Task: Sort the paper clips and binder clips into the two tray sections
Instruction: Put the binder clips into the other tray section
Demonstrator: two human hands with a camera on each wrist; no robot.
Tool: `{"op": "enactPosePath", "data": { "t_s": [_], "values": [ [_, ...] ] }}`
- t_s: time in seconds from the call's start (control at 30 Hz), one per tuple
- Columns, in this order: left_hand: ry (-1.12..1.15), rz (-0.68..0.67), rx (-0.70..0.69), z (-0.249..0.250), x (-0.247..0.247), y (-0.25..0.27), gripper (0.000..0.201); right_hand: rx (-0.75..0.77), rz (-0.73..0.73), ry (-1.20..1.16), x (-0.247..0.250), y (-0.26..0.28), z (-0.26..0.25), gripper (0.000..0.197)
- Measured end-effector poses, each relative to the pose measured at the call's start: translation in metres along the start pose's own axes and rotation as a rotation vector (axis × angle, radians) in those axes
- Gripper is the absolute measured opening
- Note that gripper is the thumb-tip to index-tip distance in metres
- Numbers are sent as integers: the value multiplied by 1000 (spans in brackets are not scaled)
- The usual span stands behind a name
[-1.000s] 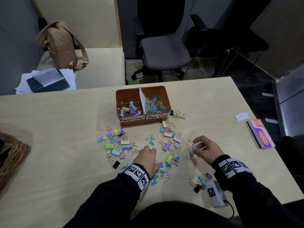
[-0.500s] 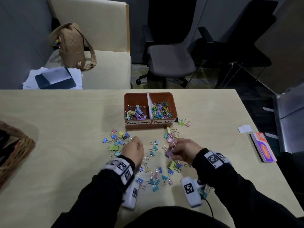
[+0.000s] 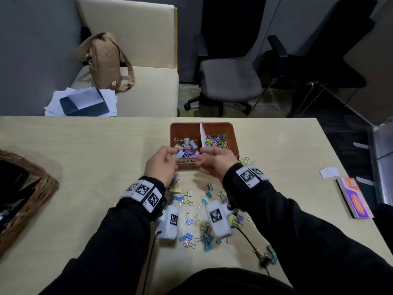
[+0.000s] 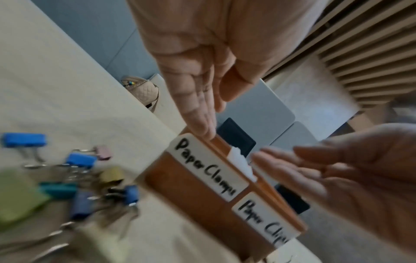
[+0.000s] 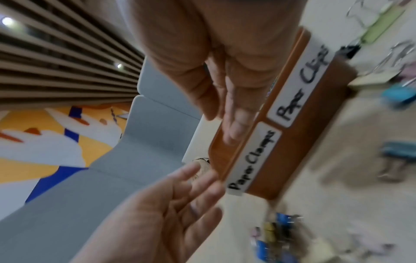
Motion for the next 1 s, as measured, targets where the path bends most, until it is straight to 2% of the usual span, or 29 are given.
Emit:
{"op": "enactPosePath", "data": {
  "t_s": [0.1, 0.2, 0.27, 0.33, 0.43, 0.53, 0.6, 0.7, 0.77, 0.83, 0.9, 0.93, 1.0],
  "values": [
    [-265, -49, 8, -32, -3, 12, 16, 12, -13, 312, 22, 16, 22, 20],
    [-515, -148, 40, -66, -14, 16, 16, 12, 11, 869, 39, 20, 48, 23],
    [-640, -222, 43, -79, -24, 19, 27, -32, -60, 1176, 37, 18, 69, 24],
    [-715, -261, 7, -83, -34, 22, 38, -1, -170, 1371, 25, 14, 89, 35],
    [-762, -263, -36, -81, -44, 21, 37, 169, -317, 1602, 0, 3, 113, 66],
    [-788, -297, -2, -83, -52, 19, 27, 124, -319, 1804, -5, -13, 124, 85],
    [-839, -316, 16, -82, -56, 20, 23, 103, -309, 1865, -4, -17, 121, 89],
    [-903, -342, 52, -83, -60, 21, 21, 174, -276, 1806, 0, -9, 105, 68],
    [-908, -350, 56, -83, -62, 21, 13, 183, -170, 1749, 15, -5, 91, 57],
    [-880, -348, 60, -83, -64, 20, 13, 119, -23, 1718, 39, -3, 77, 48],
    [-822, -328, 67, -83, -64, 20, 19, -4, 96, 1677, 64, -1, 69, 52],
    [-783, -310, 70, -82, -63, 20, 22, -59, 129, 1654, 72, 0, 68, 53],
    [-695, -266, 79, -81, -58, 22, 24, -89, 161, 1603, 80, 1, 67, 39]
  ]
}}
Point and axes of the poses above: each hand's wrist, its own y-axis away from the middle knuckle, its own x-axis out of the back of the hand, z = x × y, the point moved 7 cm from there along -y, towards the middle knuckle, and after that the axes turned 11 degrees about -z, right-handed, at the moved point
